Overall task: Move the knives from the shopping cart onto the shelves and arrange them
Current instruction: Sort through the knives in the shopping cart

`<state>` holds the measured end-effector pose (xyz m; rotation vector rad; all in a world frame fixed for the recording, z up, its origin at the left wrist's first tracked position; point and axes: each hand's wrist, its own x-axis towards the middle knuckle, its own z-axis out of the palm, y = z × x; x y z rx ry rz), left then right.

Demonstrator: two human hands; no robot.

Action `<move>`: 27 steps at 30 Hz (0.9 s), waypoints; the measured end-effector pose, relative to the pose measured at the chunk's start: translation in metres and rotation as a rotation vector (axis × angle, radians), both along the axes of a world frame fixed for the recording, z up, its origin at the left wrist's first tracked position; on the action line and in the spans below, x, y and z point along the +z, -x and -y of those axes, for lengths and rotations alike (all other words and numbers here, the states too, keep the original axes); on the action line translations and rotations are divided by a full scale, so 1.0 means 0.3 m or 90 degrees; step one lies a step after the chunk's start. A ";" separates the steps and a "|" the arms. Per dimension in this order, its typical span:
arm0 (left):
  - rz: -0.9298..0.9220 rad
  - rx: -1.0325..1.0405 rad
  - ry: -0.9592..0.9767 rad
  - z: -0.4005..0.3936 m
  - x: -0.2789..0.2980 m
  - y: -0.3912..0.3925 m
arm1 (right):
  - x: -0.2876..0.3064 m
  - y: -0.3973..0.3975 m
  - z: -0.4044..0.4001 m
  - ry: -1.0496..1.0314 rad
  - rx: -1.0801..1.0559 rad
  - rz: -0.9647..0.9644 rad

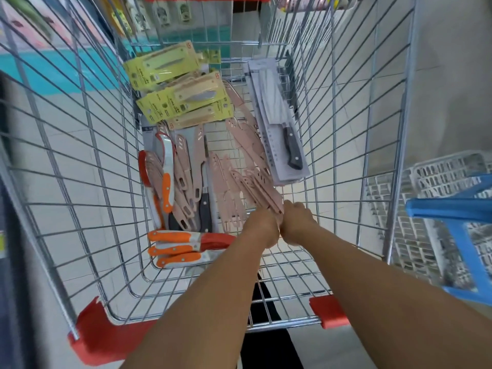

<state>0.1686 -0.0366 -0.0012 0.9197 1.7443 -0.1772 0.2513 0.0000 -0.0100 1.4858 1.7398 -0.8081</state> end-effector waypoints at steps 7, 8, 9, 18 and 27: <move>-0.120 0.049 -0.129 0.063 -0.028 0.120 | 0.040 0.081 -0.002 -0.181 0.089 -0.155; -0.142 0.086 -0.128 0.064 -0.031 0.143 | 0.037 0.110 0.003 -0.180 0.086 -0.202; -0.149 0.118 -0.118 0.068 -0.050 0.165 | 0.030 0.142 0.010 -0.162 0.082 -0.238; -0.089 0.202 -0.168 0.076 -0.085 0.233 | -0.126 0.248 0.105 -0.137 0.107 -0.199; 0.153 0.524 -0.052 0.097 -0.081 0.260 | -0.134 0.264 0.100 -0.106 -0.092 -0.349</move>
